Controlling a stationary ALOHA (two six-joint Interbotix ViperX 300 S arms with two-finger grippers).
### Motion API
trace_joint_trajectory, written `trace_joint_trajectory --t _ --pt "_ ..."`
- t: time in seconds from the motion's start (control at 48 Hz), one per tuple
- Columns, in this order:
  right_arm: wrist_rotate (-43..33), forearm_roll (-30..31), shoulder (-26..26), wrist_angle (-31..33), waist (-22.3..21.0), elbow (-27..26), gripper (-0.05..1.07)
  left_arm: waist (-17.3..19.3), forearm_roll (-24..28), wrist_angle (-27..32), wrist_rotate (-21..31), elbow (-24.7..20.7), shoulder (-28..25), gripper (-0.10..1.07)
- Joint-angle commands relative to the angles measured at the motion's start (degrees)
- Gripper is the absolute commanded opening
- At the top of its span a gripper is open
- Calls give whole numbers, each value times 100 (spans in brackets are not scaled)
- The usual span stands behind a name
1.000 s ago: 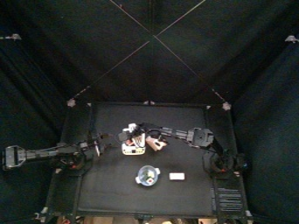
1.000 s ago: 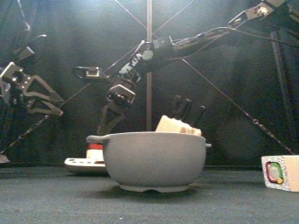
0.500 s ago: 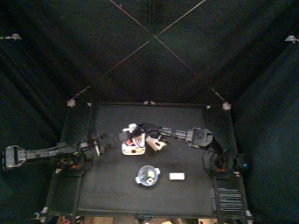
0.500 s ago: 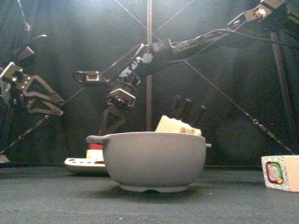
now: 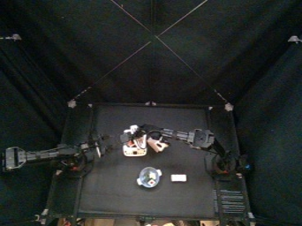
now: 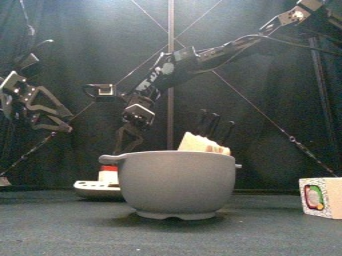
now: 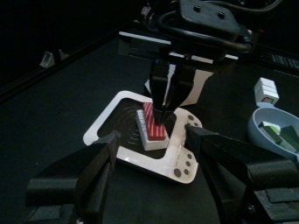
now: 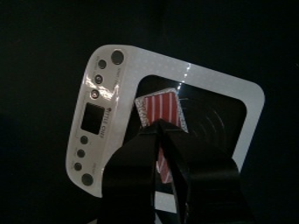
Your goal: Put salmon on rice
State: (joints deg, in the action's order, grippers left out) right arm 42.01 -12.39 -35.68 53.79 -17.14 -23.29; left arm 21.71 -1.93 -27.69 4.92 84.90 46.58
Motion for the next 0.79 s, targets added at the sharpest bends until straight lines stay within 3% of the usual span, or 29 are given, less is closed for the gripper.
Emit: trace_joint_trajectory --t 0.0,0.333,0.771 --pt "9 -62 281 9 -26 -62 50 18 -9 -18 -9 -62 -9 95" --pt "26 -773 967 -26 -211 18 50 18 -9 -18 0 -62 -9 95" --pt "-237 -958 932 -149 -290 220 51 18 -9 -18 -18 -79 -9 95"
